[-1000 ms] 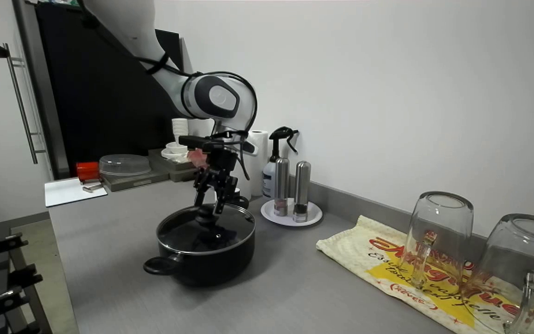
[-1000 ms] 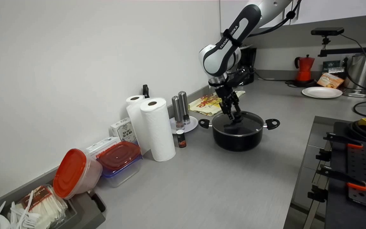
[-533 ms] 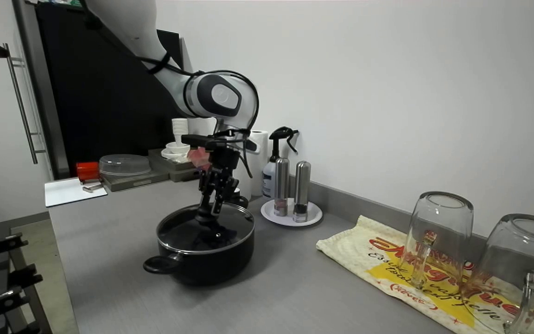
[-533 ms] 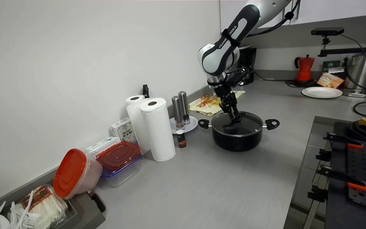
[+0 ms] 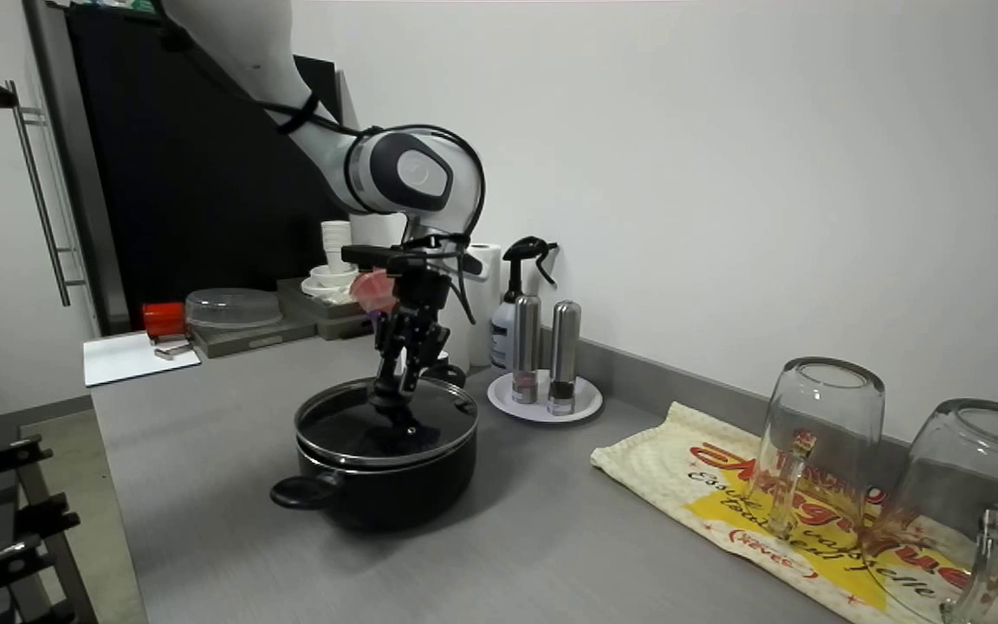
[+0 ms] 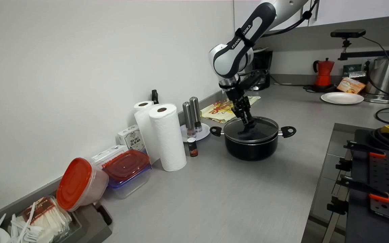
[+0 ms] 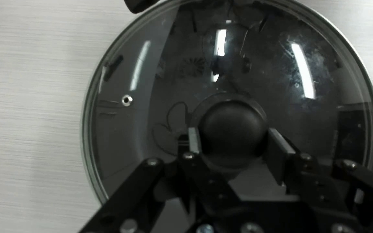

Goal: Pick up the lid from the pot and put it on the counter

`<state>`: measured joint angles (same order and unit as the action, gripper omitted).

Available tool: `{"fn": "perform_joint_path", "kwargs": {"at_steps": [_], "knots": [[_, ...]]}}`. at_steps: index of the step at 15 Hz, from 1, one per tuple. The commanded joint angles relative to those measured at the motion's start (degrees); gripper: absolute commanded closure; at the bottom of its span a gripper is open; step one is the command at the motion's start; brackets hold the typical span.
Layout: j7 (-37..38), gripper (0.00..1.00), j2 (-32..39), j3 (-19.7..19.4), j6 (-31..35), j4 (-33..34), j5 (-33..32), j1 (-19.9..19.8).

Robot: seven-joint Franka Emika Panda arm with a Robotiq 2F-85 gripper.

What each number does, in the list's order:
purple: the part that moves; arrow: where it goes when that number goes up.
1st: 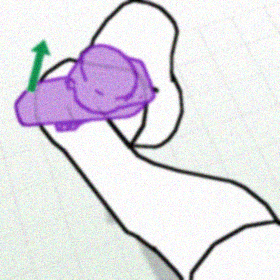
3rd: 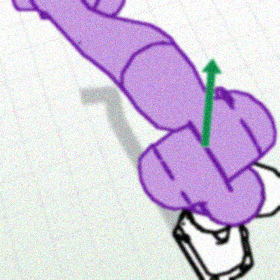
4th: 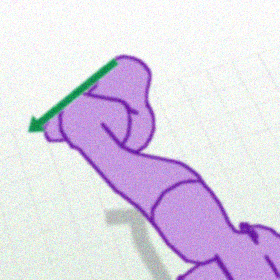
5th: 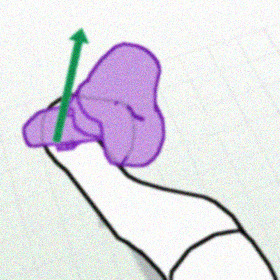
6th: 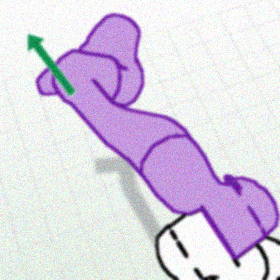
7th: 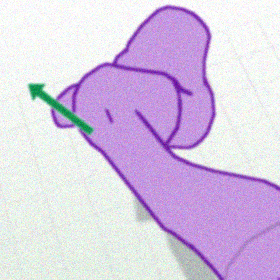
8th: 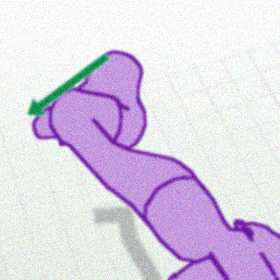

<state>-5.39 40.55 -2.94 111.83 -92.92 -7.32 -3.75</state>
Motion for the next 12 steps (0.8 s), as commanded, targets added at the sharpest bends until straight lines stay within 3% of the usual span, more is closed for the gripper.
{"fn": "perform_joint_path", "kwargs": {"at_steps": [1,6,12], "knots": [[0.32,0.75,-5.92,-0.39,-3.98,0.71,-2.31,1.81],[0.45,0.75,-12.37,0.21,-6.80,1.94,-5.94,4.29],[0.56,0.75,-15.98,4.00,-10.57,3.11,-11.74,11.22]]}}
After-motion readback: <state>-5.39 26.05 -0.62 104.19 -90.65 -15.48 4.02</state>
